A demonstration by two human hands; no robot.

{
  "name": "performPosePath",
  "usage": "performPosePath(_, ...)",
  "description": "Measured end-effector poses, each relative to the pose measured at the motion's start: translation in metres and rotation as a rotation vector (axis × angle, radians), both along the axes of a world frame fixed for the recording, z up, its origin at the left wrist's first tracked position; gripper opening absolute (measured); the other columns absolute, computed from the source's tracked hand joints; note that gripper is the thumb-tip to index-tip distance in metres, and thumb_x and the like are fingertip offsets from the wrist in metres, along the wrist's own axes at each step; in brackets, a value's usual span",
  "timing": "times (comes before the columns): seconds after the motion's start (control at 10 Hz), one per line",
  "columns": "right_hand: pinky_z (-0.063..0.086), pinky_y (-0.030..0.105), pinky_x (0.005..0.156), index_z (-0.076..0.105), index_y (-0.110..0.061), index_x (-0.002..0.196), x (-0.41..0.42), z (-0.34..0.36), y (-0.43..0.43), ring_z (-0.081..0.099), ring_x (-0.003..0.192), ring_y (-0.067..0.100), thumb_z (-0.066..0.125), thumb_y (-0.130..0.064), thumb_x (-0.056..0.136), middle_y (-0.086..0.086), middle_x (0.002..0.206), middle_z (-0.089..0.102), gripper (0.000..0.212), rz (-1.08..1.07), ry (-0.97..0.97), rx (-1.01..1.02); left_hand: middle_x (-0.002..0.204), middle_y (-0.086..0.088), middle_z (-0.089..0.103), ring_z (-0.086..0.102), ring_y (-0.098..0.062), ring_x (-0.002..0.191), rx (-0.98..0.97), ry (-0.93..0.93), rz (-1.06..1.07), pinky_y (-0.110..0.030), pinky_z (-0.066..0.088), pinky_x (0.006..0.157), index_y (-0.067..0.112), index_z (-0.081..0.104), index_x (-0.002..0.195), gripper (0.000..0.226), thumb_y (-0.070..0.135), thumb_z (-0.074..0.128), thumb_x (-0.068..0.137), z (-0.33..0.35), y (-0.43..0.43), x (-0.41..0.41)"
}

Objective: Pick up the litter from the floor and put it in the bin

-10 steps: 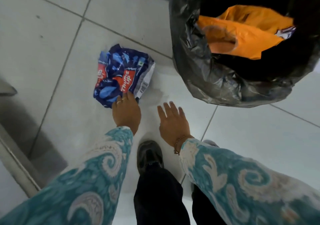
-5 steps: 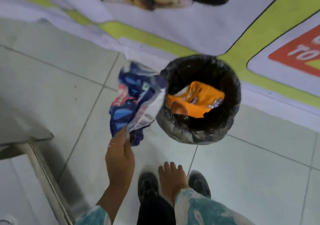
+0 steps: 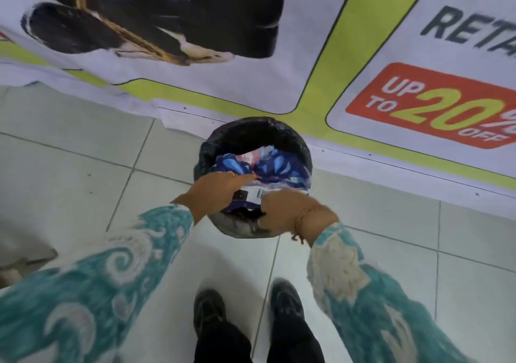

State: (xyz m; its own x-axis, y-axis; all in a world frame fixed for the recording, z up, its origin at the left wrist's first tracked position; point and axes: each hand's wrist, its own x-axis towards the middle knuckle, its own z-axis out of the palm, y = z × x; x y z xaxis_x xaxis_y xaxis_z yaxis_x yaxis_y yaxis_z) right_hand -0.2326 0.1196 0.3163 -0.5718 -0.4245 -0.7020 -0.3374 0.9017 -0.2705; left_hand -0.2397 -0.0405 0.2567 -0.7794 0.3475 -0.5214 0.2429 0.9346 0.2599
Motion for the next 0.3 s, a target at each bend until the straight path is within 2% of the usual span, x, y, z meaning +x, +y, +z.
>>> performPosePath(0.1, 0.051, 0.039, 0.085, 0.055, -0.013, 0.119, -0.024, 0.005, 0.016, 0.059, 0.103, 0.035, 0.047, -0.030, 0.093, 0.014, 0.118, 0.062, 0.031, -0.162, 0.208, -0.052, 0.145, -0.012, 0.042, 0.038, -0.032, 0.132, -0.259, 0.016, -0.049, -0.043, 0.029, 0.110, 0.032, 0.017, 0.147, 0.055, 0.021, 0.036, 0.097, -0.031, 0.021, 0.009)
performPosePath(0.2, 0.049, 0.040, 0.088, 0.047, -0.013, 0.129, -0.040, 0.007, 0.021, 0.053, 0.113, 0.036, 0.048, -0.028, 0.095, 0.015, 0.125, 0.057, 0.038, -0.261, 0.345, -0.084, 0.158, -0.010, 0.011, 0.004, -0.035, 0.144, -0.413, -0.059, 0.008, -0.051, 0.007, 0.116, 0.036, 0.009, 0.147, 0.053, 0.027, 0.027, 0.098, -0.042, 0.023, 0.012)
performPosePath(0.3, 0.045, 0.042, 0.094, 0.043, -0.011, 0.134, -0.035, 0.005, 0.025, 0.045, 0.121, 0.035, 0.052, -0.028, 0.093, 0.015, 0.131, 0.052, 0.045, -0.222, 0.385, -0.079, 0.158, -0.007, -0.014, -0.016, -0.035, 0.142, -0.396, -0.181, 0.137, -0.053, -0.002, 0.116, 0.032, 0.001, 0.148, 0.055, 0.033, 0.025, 0.098, -0.030, 0.018, 0.018)
